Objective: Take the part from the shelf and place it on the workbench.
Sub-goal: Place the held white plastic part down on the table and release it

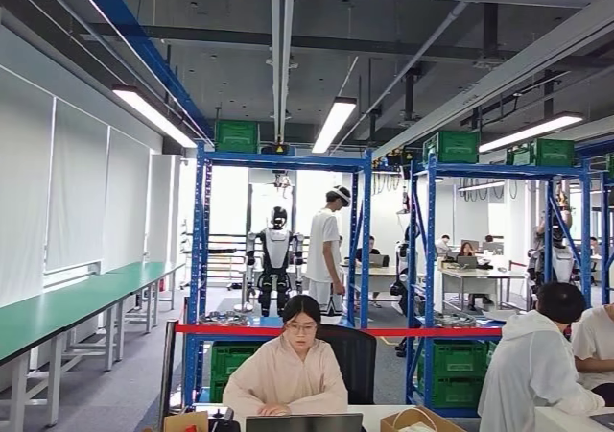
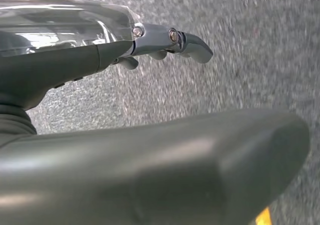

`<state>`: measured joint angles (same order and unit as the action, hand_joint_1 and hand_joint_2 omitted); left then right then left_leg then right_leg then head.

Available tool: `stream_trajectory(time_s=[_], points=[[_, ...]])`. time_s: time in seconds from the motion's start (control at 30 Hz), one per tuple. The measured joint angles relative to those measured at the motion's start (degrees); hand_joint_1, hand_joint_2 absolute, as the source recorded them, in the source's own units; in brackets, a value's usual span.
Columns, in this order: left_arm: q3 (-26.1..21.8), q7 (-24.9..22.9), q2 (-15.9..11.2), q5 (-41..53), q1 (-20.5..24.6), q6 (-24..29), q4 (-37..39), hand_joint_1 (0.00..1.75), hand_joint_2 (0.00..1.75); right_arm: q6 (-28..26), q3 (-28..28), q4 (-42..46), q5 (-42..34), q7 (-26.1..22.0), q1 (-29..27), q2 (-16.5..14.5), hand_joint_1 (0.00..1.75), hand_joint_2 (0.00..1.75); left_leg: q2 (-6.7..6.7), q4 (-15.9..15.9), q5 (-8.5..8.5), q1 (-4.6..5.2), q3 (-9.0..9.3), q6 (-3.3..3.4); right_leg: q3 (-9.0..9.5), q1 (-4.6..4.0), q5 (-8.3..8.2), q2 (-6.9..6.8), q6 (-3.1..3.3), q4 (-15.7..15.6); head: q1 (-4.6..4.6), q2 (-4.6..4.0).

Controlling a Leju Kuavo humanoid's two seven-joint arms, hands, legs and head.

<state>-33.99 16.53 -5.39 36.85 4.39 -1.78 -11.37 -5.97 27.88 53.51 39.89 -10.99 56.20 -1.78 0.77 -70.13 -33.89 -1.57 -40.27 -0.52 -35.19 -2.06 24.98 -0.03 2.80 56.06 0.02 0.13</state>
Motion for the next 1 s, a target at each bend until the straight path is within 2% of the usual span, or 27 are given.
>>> stream_trajectory(time_s=[0.03,0.07,0.1,0.17,0.2,0.23,0.37,0.43,0.5,0.53,0.57,0.6,0.67,0.7,0.73,0.8,0.87,0.9,0.93,1.0], points=[[-0.3,0.15,-0.04,0.02,-0.23,0.05,0.0,0.0,1.75,-2.24,-0.4,-0.98,3.53,2.02,0.29,1.0,1.75,1.75,-0.04,-2.72,-0.69,-0.02,-1.45,-0.17,0.04,0.02,0.07,-0.07,-0.05,0.03,0.0,0.0],[-0.6,0.36,-0.05,0.08,-0.52,0.1,0.0,0.0,1.75,-4.08,-0.95,-1.77,7.07,3.86,0.4,2.14,1.75,1.75,-0.1,-3.71,-0.37,-0.08,-2.13,-0.36,0.07,0.07,0.16,-0.13,-0.16,0.12,0.0,0.0],[-0.91,0.59,-0.05,0.21,-0.85,0.14,0.0,0.0,1.75,-5.39,-1.65,-2.33,10.27,5.14,0.42,3.34,1.75,1.75,-0.19,-2.57,0.98,-0.18,-1.77,-0.59,0.09,0.17,0.33,-0.17,-0.38,0.32,0.0,0.0],[-1.57,0.97,-0.03,0.55,-1.43,0.3,0.0,0.0,1.75,-6.58,-3.78,-3.07,15.24,6.05,0.42,5.57,1.75,1.75,-0.36,3.7,4.64,-0.43,1.14,-1.11,-0.11,0.45,1.08,-0.15,-1.04,1.38,-0.01,0.0],[-1.88,1.09,0.02,0.72,-1.61,0.37,0.0,0.0,1.75,-6.73,-4.89,-3.3,16.77,6.08,0.46,6.38,1.75,1.75,-0.37,6.52,5.64,-0.48,2.46,-1.13,-0.49,0.51,1.54,-0.04,-1.39,2.32,-0.02,0.0],[-2.17,1.16,0.07,0.86,-1.69,0.42,0.0,0.0,1.75,-6.84,-5.88,-3.47,18.11,6.26,0.48,7.0,1.75,1.75,-0.36,8.17,6.0,-0.45,3.24,-0.94,-0.91,0.54,1.88,0.08,-1.67,3.11,-0.03,0.01],[-3.03,1.42,0.31,1.55,-1.41,0.39,-0.02,0.0,1.75,-7.44,-7.5,-3.93,27.38,9.77,0.19,9.02,1.75,1.75,-0.3,8.59,5.72,-0.19,3.41,0.42,-1.74,0.69,2.65,0.35,-2.43,4.43,-0.09,0.0],[-3.55,1.61,0.43,2.16,-1.33,0.38,-0.12,0.0,1.75,-7.76,-8.13,-4.54,32.93,11.03,0.06,10.12,1.75,1.75,-0.28,8.7,5.83,-0.41,3.49,0.96,-3.16,1.04,4.93,0.34,-3.21,7.93,-0.09,0.0],[-4.12,1.78,0.43,2.85,-1.3,0.34,-0.22,0.0,1.75,-8.01,-8.8,-5.57,36.98,11.67,-0.45,10.7,1.75,1.75,-0.25,8.71,5.81,-0.43,3.52,1.19,-6.41,1.58,8.08,0.3,-3.92,14.97,-0.09,0.0],[-4.39,1.82,0.43,3.16,-1.25,0.29,-0.23,0.0,1.75,-8.11,-9.08,-6.2,38.28,11.8,-1.02,10.81,1.75,1.75,-0.24,8.71,5.8,-0.44,3.55,1.2,-7.98,1.85,9.0,0.3,-4.15,18.05,-0.1,0.0],[-4.64,1.84,0.43,3.38,-1.19,0.22,-0.25,0.0,1.75,-8.2,-9.34,-6.8,39.08,11.73,-1.72,10.86,1.75,1.75,-0.24,8.7,5.78,-0.46,3.59,1.2,-8.81,2.08,9.0,0.29,-4.31,19.48,-0.1,0.0],[-4.89,1.84,0.44,3.59,-1.1,0.16,-0.26,0.0,1.75,-8.34,-9.57,-7.35,39.58,11.52,-2.44,10.87,1.75,1.75,-0.22,8.7,5.75,-0.48,3.65,1.17,-8.59,2.28,7.96,0.29,-4.39,18.71,-0.11,0.0],[-5.37,1.88,0.48,3.85,-0.9,0.08,-0.29,0.0,1.75,-8.74,-9.92,-8.17,40.03,10.97,-3.56,10.82,1.75,1.75,-0.18,8.74,5.63,-0.56,3.85,0.99,-5.54,2.5,4.14,0.3,-4.42,11.8,-0.1,0.0],[-5.55,1.91,0.49,3.93,-0.79,0.06,-0.3,0.0,1.75,-8.98,-10.03,-8.5,40.15,10.82,-3.91,10.76,1.75,1.75,-0.15,8.8,5.59,-0.56,3.91,0.81,-3.81,2.41,2.69,0.33,-4.37,8.12,-0.1,0.0],[-5.69,1.94,0.51,3.97,-0.72,0.05,-0.31,0.0,1.75,-9.19,-10.13,-8.81,40.21,10.74,-4.17,10.7,1.75,1.75,-0.14,8.92,5.6,-0.56,3.93,0.58,-2.57,2.27,1.9,0.35,-4.27,5.52,-0.09,0.01],[-5.86,1.99,0.59,3.98,-0.71,0.05,-0.31,0.0,1.75,-9.42,-10.33,-9.31,40.22,10.69,-4.56,10.56,1.75,1.75,-0.12,9.38,5.79,-0.59,4.01,-0.02,-1.83,1.86,1.86,0.4,-3.93,3.97,-0.1,0.01],[-5.98,2.0,0.73,4.05,-0.83,0.01,-0.31,0.0,1.75,-9.39,-10.5,-9.61,40.19,10.28,-4.81,10.37,1.75,1.75,-0.16,9.73,5.7,-0.68,4.16,-0.66,-1.69,1.81,1.59,0.33,-3.2,3.42,-0.1,0.0],[-6.05,2.01,0.79,4.12,-0.86,-0.02,-0.31,0.0,1.75,-9.36,-10.57,-9.71,40.22,9.87,-4.94,10.2,1.75,1.75,-0.21,9.08,5.01,-0.64,3.9,-0.79,-1.57,1.85,1.4,0.25,-2.73,3.07,-0.1,0.0],[-6.17,2.01,0.84,4.23,-0.86,-0.04,-0.31,0.0,1.75,-9.35,-10.63,-9.79,40.31,9.41,-5.15,9.96,1.75,1.75,-0.26,7.28,3.73,-0.53,3.15,-0.77,-1.45,1.87,1.22,0.18,-2.26,2.74,-0.09,0.0],[-6.55,2.02,0.88,4.5,-0.9,-0.04,-0.31,0.0,1.75,-9.42,-10.69,-10.01,40.8,8.7,-6.14,9.1,1.75,1.75,-0.3,0.76,0.26,-0.19,0.31,-0.5,-1.36,1.66,1.16,0.13,-1.59,2.55,-0.09,0.0]])
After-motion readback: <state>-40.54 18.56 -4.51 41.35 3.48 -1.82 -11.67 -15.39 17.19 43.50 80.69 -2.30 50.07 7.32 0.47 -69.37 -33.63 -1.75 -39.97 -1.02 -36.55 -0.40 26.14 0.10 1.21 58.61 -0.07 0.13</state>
